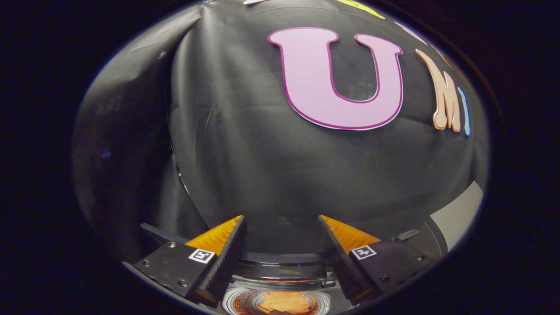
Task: Put the clothes into the washing machine and then close the washing machine lid.
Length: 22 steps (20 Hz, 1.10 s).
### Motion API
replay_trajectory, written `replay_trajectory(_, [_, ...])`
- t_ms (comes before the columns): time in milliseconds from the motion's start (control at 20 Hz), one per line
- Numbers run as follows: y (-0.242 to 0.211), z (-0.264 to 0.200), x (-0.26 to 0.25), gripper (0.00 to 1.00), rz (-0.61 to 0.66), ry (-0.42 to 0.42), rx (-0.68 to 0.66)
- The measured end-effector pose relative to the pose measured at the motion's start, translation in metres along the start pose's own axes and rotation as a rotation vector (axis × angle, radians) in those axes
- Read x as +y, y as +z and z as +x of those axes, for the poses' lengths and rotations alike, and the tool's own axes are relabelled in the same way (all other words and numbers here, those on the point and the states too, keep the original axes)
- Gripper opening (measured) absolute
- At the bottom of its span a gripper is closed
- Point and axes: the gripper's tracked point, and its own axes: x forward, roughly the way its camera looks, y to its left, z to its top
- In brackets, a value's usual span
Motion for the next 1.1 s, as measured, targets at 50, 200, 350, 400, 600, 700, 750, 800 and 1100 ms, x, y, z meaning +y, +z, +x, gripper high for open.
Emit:
replay_trajectory(50, [0.0006,0.0004,-0.0003,0.98,0.002,0.001,0.000])
replay_trajectory(200, [-0.0007,0.0004,-0.0003,0.98,0.000,0.005,0.004])
replay_trajectory(350, [-0.0010,0.0004,-0.0005,0.98,-0.001,0.008,0.011])
replay_trajectory(400, [-0.0009,0.0010,-0.0014,0.98,0.000,0.009,0.011])
replay_trajectory(600, [0.0003,0.0015,-0.0028,0.98,0.004,0.024,0.007])
replay_trajectory(700, [0.0012,0.0032,-0.0037,0.98,0.005,0.030,0.005])
replay_trajectory(750, [0.0001,0.0038,-0.0044,0.97,0.008,0.033,0.014])
replay_trajectory(800, [0.0009,0.0033,-0.0054,0.97,0.007,0.036,0.012])
replay_trajectory(1100, [0.0014,0.0057,-0.0077,0.97,0.012,0.052,0.006])
